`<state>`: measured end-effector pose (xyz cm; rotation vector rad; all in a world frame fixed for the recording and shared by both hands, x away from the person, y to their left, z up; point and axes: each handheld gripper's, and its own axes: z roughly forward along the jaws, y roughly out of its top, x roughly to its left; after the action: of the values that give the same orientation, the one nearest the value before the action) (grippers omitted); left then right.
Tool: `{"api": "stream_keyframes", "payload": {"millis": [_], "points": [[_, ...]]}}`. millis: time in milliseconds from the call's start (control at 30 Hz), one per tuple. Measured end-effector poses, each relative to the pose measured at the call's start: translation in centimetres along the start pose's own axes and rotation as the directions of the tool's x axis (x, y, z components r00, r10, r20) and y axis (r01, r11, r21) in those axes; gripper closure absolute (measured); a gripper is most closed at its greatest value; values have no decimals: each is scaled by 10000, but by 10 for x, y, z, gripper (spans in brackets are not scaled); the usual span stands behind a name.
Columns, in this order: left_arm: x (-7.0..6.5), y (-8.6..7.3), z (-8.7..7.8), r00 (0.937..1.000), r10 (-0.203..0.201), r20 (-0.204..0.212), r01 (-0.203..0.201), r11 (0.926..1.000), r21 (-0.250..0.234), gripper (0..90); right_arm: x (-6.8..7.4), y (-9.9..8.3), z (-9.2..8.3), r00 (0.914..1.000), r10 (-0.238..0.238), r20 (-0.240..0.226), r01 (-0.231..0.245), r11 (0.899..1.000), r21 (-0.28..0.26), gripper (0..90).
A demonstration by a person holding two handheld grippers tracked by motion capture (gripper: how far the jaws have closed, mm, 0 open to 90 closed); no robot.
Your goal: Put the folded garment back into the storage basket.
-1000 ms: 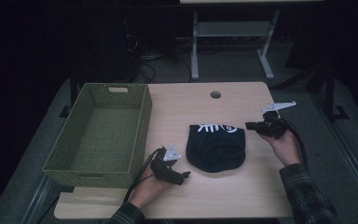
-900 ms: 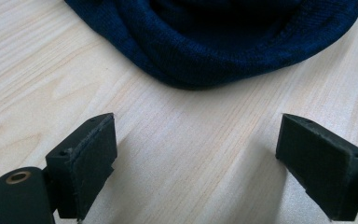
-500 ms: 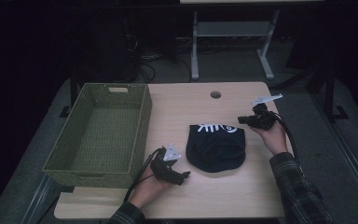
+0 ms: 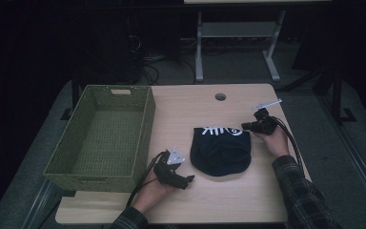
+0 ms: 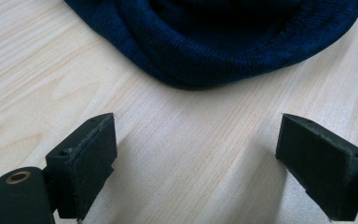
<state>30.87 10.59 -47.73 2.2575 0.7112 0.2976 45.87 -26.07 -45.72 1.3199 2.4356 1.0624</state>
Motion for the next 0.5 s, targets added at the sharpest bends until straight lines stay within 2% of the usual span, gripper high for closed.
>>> {"api": "stream_keyframes", "payload": {"millis": [233, 500], "points": [[0, 0, 0, 10000, -2, 0, 2, 10000, -1, 114, -2, -7, -1, 9997, 181, -192, -178, 9997, 171, 900], [0, 0, 0, 10000, -2, -1, 2, 10000, 0, 114, 0, -12, -9, 9995, -100, -283, 105, 9998, 181, 900]]}}
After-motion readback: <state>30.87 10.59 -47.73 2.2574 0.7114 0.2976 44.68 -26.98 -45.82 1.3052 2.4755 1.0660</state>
